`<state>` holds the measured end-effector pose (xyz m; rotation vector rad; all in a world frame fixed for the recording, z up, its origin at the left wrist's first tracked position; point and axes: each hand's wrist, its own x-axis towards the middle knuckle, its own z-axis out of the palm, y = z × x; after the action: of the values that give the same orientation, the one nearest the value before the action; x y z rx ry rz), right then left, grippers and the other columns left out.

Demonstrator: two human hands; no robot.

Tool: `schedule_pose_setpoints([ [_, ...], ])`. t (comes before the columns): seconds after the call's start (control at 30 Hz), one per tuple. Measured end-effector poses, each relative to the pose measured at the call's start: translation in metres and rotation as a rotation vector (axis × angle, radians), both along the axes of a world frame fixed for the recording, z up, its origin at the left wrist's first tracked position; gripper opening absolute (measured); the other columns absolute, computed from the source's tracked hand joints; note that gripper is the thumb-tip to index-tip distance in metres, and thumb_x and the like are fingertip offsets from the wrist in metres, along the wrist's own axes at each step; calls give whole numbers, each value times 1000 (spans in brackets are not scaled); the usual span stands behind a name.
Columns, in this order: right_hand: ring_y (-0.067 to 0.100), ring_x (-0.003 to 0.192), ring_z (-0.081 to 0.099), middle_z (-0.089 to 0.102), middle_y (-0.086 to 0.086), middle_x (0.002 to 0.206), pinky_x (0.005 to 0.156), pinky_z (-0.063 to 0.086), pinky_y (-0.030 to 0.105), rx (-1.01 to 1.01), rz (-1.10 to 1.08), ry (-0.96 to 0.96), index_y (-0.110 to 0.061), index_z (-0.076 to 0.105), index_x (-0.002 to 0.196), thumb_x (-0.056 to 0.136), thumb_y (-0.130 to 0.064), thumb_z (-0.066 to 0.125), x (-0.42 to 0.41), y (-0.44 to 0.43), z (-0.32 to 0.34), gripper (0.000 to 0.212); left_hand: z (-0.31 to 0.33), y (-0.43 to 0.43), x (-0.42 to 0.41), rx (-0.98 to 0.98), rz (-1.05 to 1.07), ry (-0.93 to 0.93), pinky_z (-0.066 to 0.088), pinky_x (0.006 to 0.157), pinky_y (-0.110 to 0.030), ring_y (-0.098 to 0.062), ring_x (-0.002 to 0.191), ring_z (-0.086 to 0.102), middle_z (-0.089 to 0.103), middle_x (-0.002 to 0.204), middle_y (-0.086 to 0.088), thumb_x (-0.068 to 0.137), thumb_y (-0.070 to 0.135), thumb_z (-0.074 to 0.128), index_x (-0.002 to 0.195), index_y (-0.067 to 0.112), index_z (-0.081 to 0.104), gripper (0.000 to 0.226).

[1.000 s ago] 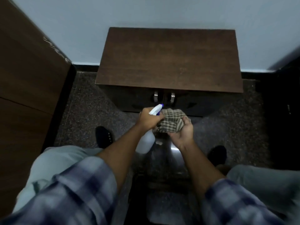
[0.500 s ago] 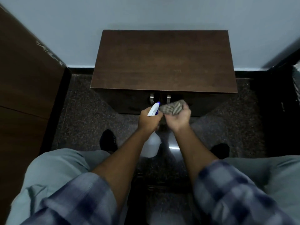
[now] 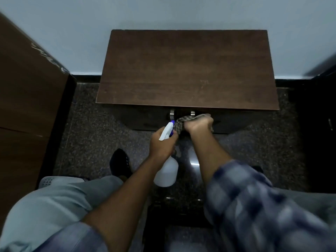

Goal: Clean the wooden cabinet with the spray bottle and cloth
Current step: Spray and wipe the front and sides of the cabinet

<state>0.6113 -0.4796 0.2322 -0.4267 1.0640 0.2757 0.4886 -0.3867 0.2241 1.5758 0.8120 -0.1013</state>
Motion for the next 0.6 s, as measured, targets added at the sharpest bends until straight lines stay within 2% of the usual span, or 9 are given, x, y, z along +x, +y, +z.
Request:
schedule_pose_setpoints([
  [0.03,28,110,51,50,15,121,114,36,43,-5,18,36,-13,59,98,101,-27,28,-1,6,2,34,0,1,2,-2,-7,-3,43,42,-25,-16,44,51,61,60,-1,91,10,73,86,21,75,12],
  [0.1,23,73,53,53,10,86,79,49,32,-42,30,103,-14,52,64,85,-12,32,-3,8,1,30,0,4,3,-1,-5,-10,42,42,-26,-19,45,50,59,64,-9,91,9,72,89,4,71,5],
  [0.17,21,53,58,57,10,69,59,48,28,9,10,57,-10,60,55,72,-11,33,-2,-3,3,32,1,5,4,-11,4,-17,43,42,-27,-22,48,51,60,67,-7,91,9,72,84,14,72,9],
  [0.23,34,85,68,64,20,101,79,54,41,-1,76,1,-5,68,100,91,-17,30,4,-4,4,41,-2,5,1,-21,15,-2,45,44,-28,-22,54,56,64,70,5,93,11,72,80,36,70,28],
  [0.3,39,126,52,49,24,136,113,37,49,-20,84,36,-4,53,135,103,-26,26,7,2,7,48,0,5,0,-29,19,-15,47,45,-27,-21,56,58,66,72,7,94,11,72,82,40,69,31],
  [0.37,33,113,54,53,21,119,112,37,43,-95,88,53,-8,66,105,99,-19,31,-2,6,9,37,2,9,-1,-36,39,-15,46,43,-25,-18,51,56,67,73,-2,93,9,72,85,33,73,25],
  [0.43,27,100,62,59,10,89,110,42,33,-33,-17,-59,-9,62,77,99,-13,38,-20,-11,-10,33,2,12,-3,-30,59,-18,44,40,-23,-14,43,52,65,72,-8,92,7,73,86,23,75,17],
  [0.5,12,99,67,69,0,79,110,42,24,78,-21,-157,-1,63,89,105,-19,42,-44,-39,-21,32,1,13,-5,-11,41,5,43,40,-23,-13,40,51,64,70,-10,91,5,73,89,11,76,7],
  [0.6,30,97,64,68,18,100,110,44,41,27,2,-212,2,62,102,105,-26,33,-72,-76,-22,40,5,14,-4,-12,-23,45,45,42,-24,-14,43,52,63,66,-6,88,7,76,88,8,75,2],
])
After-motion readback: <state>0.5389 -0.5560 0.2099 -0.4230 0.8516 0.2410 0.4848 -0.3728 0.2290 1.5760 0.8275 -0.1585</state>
